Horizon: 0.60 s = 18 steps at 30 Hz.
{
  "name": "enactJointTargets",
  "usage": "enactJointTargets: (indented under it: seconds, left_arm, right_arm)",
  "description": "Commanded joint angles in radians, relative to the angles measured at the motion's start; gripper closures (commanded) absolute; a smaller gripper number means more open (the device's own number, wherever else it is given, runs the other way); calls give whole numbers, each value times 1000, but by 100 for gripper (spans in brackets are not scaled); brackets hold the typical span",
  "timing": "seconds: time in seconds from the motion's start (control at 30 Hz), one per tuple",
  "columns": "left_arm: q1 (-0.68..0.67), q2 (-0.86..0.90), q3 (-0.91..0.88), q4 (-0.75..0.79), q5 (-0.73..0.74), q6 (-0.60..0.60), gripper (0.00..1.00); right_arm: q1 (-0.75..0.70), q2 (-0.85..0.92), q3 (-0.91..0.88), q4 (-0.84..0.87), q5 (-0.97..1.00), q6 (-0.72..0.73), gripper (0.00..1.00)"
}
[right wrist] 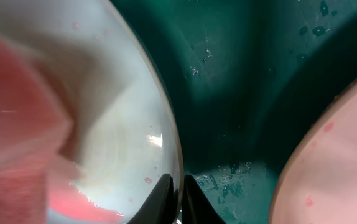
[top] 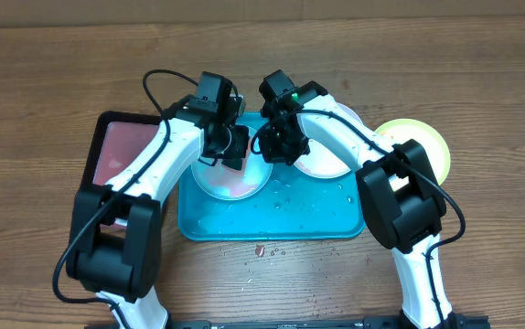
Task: Clean dirty plates on tray and stack at the side
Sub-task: 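Bring the sponge over the white plate and scrub it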
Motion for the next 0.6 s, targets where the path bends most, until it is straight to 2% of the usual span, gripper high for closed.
enactJointTargets:
  seconds: [0.0,0.23,0.4,0.57]
  left_arm:
    - [-6,58,13,1,28,-49,96]
    - [3,125,13,-37,-80,-50,96]
    - [48,79,14,-72,-181,-53,96]
    - [107,18,21,-75,-188,-9,96]
  right_arm:
    - [2,8,10,1,10,2,92]
    - [2,8,10,-6,10,1,92]
    - [2,8,10,-6,10,1,92]
    - [2,8,10,-6,10,2,92]
